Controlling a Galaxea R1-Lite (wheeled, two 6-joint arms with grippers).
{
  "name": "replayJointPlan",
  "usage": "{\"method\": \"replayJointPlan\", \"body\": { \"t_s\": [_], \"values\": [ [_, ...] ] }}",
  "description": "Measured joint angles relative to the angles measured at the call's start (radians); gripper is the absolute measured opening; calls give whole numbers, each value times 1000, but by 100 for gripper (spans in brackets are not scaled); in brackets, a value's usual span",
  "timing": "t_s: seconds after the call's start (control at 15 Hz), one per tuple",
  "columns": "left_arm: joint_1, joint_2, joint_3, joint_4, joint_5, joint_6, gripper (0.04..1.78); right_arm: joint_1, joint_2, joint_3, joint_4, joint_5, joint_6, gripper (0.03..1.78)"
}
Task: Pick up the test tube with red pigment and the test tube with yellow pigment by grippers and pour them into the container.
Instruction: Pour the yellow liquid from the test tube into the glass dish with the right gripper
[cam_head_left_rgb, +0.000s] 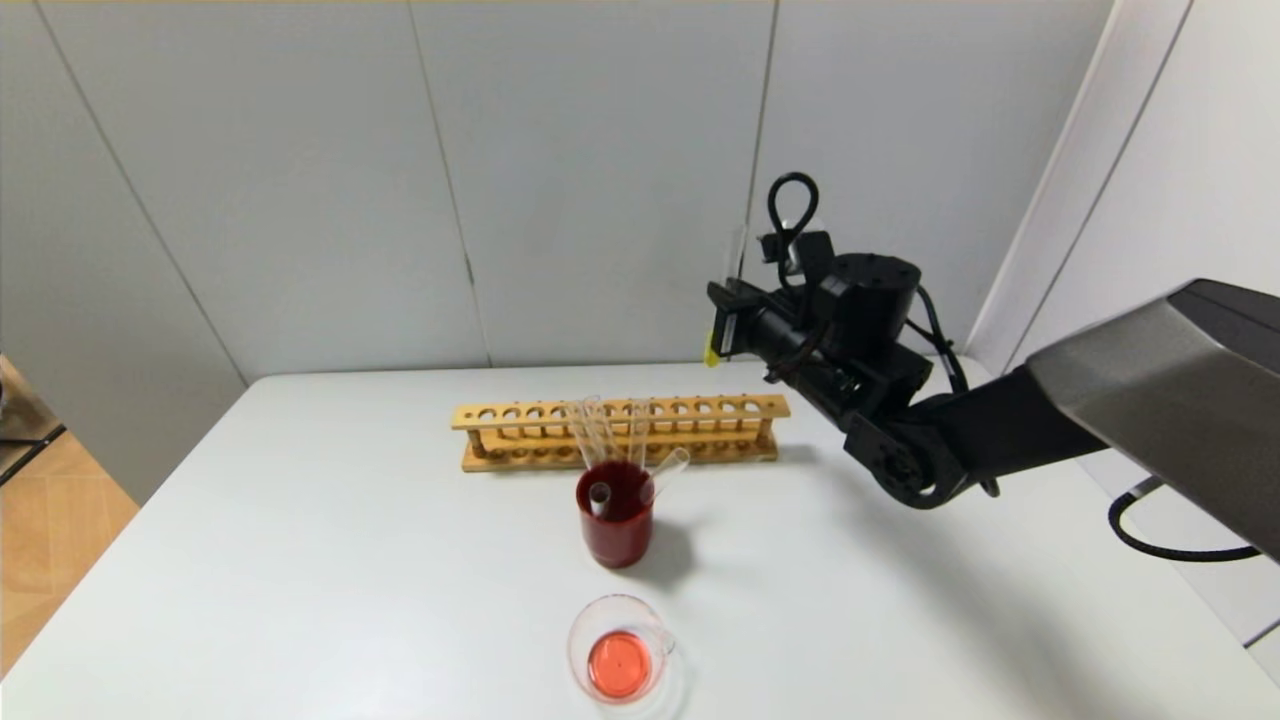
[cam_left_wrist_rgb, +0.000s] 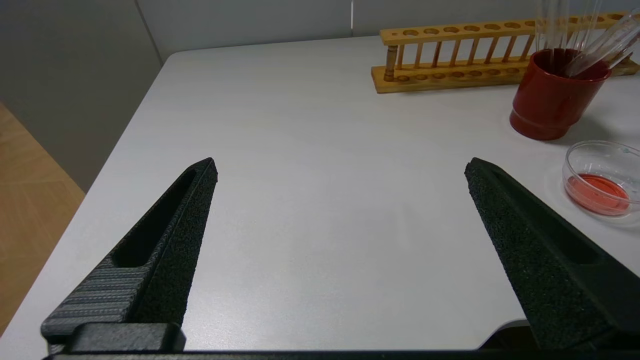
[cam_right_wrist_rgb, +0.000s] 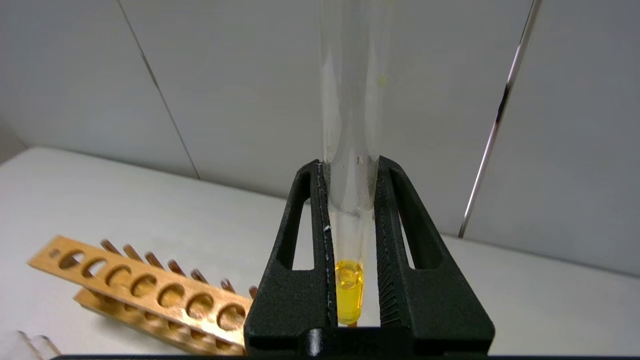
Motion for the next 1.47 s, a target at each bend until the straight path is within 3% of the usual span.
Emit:
{"method": "replayJointPlan", "body": {
  "t_s": [0.4,0.67,0.87,1.13,1.47],
  "values": [
    [0,0,0,0,0,0,175,-4,-211,77,28,0,-113,32],
    [0,0,0,0,0,0,175,29,-394,270,27,0,-239,32],
    [0,0,0,0,0,0,175,91,-498,471,17,0,-300,32],
    [0,0,0,0,0,0,175,209,-582,724,-1,-7,-324,32],
    [0,0,0,0,0,0,175,300,-555,899,-42,-6,-380,32]
  ]
}}
